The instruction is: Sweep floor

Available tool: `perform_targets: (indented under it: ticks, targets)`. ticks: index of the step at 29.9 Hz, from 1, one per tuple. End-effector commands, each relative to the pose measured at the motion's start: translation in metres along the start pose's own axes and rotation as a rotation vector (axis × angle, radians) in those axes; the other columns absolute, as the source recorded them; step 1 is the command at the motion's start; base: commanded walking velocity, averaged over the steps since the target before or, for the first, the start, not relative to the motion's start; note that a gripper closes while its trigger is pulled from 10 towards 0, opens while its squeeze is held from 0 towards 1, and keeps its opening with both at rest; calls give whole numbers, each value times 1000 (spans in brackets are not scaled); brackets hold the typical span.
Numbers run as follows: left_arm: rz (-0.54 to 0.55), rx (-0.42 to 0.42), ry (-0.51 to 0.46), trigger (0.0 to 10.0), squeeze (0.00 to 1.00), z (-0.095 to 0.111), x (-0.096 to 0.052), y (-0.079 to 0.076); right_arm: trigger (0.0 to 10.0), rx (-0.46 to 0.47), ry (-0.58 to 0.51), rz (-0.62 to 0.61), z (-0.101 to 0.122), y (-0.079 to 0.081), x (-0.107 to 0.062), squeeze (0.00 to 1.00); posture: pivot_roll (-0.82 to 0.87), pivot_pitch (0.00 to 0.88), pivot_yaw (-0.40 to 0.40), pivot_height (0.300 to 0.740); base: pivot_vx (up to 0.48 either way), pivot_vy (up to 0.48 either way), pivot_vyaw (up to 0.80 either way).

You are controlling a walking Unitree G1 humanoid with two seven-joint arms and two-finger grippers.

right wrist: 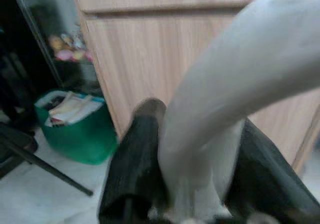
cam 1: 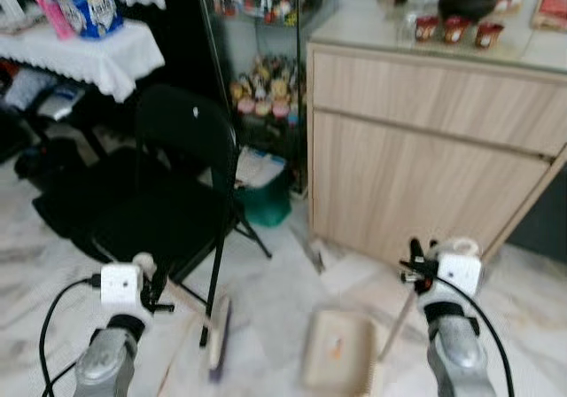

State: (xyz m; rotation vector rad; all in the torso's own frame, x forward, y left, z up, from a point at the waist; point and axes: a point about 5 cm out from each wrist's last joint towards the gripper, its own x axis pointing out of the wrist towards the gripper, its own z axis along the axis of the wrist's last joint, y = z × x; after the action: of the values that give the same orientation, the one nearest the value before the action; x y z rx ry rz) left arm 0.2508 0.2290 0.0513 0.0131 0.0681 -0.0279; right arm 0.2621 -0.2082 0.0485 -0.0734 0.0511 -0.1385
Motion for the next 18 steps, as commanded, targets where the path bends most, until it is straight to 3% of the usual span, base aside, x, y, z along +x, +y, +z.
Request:
perform_targets:
  ticks: [1,13,18]
  targets:
    - [-5,13,-32,10000,0,6,1,0,10000,-11,-21,-11,5,-3,2,0,-50,55,93,740,0,-322,688]
    - [13,16,-36,10000,0,8,0,3,10000,5,-25,-12,6,1,4,0,-37,65,92,740,0,-341,794]
    - [33,5,-34,10000,0,7,-1,5,10000,2,-24,-11,7,0,4,0,-36,69,86,740,0,0,664]
